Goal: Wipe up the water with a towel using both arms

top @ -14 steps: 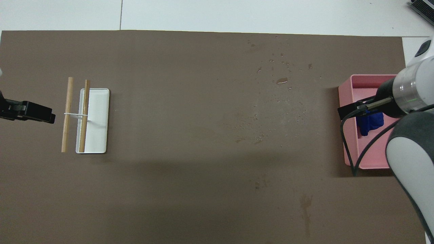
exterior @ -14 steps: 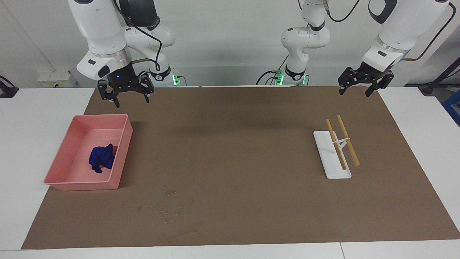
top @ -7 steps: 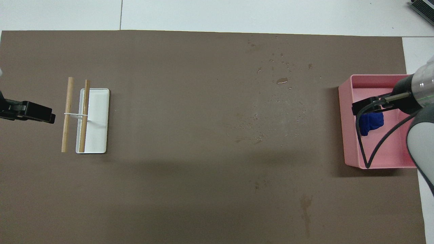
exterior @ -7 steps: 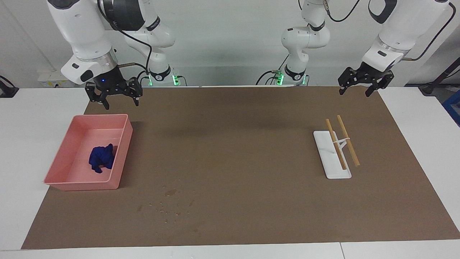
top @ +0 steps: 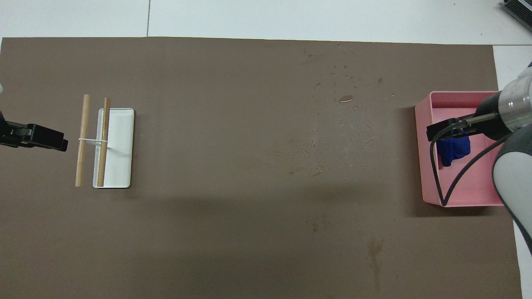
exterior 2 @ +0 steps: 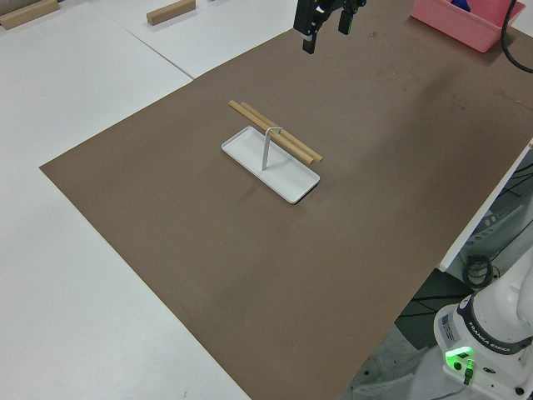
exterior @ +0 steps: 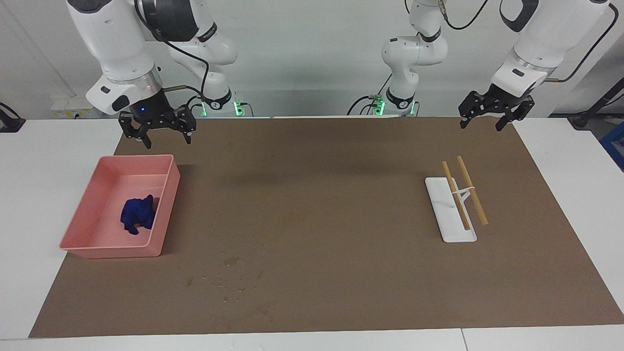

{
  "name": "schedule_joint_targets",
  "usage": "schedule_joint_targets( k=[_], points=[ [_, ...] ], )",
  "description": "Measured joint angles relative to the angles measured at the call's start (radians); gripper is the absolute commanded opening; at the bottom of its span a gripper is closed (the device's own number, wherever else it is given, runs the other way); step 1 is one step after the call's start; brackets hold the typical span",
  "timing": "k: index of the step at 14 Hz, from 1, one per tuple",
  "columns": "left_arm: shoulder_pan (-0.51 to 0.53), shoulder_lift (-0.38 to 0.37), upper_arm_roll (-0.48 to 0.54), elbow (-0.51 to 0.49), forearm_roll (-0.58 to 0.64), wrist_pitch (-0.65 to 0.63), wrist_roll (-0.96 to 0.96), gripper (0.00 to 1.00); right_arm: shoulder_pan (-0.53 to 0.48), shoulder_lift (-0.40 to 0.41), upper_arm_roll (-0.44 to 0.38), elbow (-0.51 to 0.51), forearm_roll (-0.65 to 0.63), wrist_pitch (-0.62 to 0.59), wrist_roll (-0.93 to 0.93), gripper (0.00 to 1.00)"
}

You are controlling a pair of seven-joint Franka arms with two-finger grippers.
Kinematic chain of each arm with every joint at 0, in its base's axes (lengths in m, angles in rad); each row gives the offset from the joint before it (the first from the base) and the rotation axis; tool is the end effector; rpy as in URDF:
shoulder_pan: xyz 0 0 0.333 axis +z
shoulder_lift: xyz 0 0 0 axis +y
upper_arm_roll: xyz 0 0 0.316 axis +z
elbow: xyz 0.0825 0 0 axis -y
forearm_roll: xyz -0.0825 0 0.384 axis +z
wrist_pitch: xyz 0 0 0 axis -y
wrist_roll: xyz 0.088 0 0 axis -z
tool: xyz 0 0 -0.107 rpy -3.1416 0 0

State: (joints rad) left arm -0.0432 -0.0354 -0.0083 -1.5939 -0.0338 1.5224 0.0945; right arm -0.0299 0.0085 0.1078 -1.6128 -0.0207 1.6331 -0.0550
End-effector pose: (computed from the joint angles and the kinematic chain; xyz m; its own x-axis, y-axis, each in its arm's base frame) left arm 0.5374 -0.0315 0.6289 0.9886 -0.1470 -0.0327 -0.1458 -0.9886 0.0368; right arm 0.5606 0.0414 0.6054 0.9910 0.1338 0.0107 0.1335 -0.9908 0.0204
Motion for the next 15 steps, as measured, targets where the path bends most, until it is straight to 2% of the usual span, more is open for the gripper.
schedule_joint_targets(
  k=[8, 15],
  points=[
    [0.000, 0.000, 0.000, 0.000, 0.000, 0.000, 0.000, 1.00, -0.001, 0.000, -0.068, 0.006, 0.020, 0.000, 0.006, 1.00],
    [0.000, 0.000, 0.000, 0.000, 0.000, 0.000, 0.000, 1.00, 0.004, 0.000, -0.070, 0.019, 0.030, -0.004, -0.019, 1.00]
  ],
)
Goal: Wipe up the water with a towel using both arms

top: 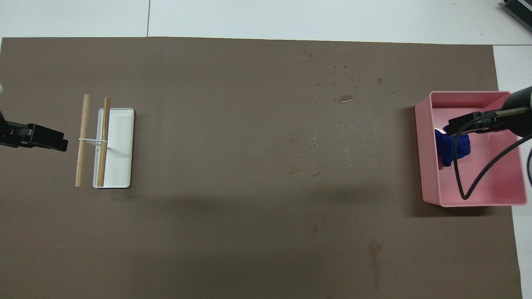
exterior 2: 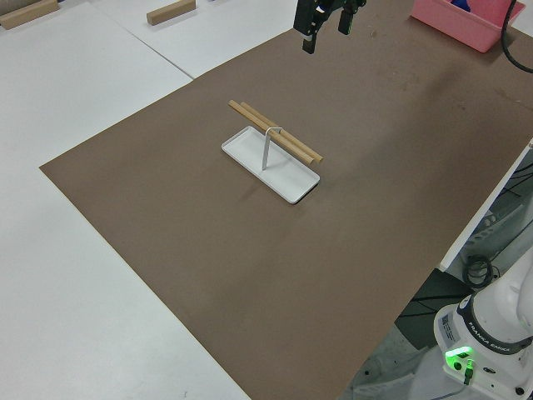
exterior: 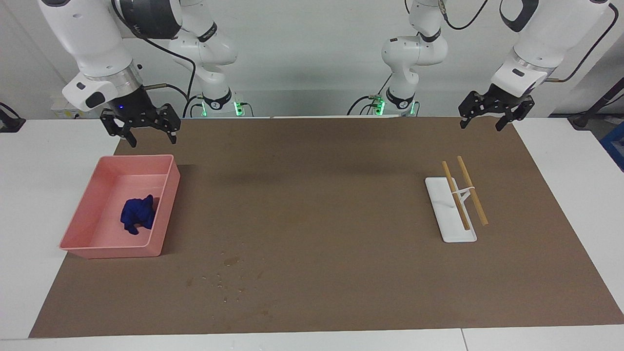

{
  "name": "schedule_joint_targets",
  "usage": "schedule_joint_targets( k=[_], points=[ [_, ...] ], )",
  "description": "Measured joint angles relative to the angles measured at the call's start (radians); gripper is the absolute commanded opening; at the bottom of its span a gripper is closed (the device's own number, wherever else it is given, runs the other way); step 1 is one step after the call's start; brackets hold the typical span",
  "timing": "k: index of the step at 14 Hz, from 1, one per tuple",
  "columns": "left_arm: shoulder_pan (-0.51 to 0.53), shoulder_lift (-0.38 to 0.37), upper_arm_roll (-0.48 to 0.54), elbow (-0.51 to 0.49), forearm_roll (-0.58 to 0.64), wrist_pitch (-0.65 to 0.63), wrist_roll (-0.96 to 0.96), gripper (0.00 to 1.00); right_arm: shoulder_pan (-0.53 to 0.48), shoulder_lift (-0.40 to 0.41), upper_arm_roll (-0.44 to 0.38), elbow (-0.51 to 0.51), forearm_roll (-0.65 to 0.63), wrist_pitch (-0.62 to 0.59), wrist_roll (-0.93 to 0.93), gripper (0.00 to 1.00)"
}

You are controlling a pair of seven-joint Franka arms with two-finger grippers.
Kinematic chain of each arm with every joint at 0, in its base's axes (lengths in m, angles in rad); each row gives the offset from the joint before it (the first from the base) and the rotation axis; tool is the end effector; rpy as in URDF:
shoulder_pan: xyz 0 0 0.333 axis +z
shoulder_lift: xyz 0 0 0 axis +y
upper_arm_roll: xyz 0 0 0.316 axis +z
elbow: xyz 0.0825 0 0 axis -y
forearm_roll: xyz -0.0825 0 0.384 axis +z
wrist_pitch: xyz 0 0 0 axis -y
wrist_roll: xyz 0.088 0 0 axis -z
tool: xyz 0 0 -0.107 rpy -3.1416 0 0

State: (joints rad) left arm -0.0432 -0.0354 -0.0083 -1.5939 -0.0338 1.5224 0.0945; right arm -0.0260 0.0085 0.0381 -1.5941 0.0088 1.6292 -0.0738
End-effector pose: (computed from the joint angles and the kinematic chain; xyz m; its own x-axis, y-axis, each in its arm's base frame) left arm 0.5374 -0.0315 0.6289 0.9886 -0.1470 -0.0327 -0.1458 -0.9886 0.0368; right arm 0.5624 0.0076 0.6139 0.9960 0.0853 0.0272 0.0855 -0.9963 -0.0071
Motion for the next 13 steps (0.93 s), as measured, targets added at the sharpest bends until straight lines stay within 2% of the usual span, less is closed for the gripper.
schedule_joint_targets(
  k=[13],
  points=[
    [0.000, 0.000, 0.000, 0.000, 0.000, 0.000, 0.000, 1.00, 0.011, 0.002, -0.017, -0.001, 0.005, 0.000, -0.001, 1.00]
  ],
)
